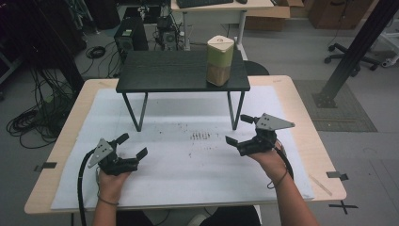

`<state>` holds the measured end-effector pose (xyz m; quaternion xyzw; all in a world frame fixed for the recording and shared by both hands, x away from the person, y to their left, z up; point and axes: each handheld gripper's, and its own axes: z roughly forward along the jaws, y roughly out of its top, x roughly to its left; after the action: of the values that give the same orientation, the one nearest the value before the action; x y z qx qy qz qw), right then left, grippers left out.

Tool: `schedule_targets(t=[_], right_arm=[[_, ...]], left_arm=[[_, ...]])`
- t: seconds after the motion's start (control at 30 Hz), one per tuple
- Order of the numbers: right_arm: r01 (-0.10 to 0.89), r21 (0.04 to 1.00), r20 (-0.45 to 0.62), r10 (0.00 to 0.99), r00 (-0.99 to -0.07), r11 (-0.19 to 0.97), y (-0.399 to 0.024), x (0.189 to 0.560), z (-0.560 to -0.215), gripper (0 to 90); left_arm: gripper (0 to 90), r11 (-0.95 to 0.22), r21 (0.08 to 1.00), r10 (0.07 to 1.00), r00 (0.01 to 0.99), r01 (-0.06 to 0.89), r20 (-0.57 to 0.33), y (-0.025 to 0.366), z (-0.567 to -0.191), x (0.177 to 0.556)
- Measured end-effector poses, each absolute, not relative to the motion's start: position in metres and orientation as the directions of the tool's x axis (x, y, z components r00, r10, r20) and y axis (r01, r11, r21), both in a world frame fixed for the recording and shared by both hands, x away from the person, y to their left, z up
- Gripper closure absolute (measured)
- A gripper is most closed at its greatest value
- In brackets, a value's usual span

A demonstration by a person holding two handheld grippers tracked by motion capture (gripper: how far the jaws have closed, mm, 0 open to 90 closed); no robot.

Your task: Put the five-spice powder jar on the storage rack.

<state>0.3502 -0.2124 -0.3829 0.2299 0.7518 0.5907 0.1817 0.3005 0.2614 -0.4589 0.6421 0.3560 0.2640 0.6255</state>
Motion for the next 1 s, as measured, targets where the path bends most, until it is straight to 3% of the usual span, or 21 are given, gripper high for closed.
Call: schedule_targets(t=[1.0], right_arm=[[0.204,0.964,0.067,0.589,-0.806,0.170,-0.212,0.344,-0.441,2.5]], left_arm=[[0.4,0.036,0.991,0.787,0.608,0.127,-0.106,0.261,-0.459,0.301]])
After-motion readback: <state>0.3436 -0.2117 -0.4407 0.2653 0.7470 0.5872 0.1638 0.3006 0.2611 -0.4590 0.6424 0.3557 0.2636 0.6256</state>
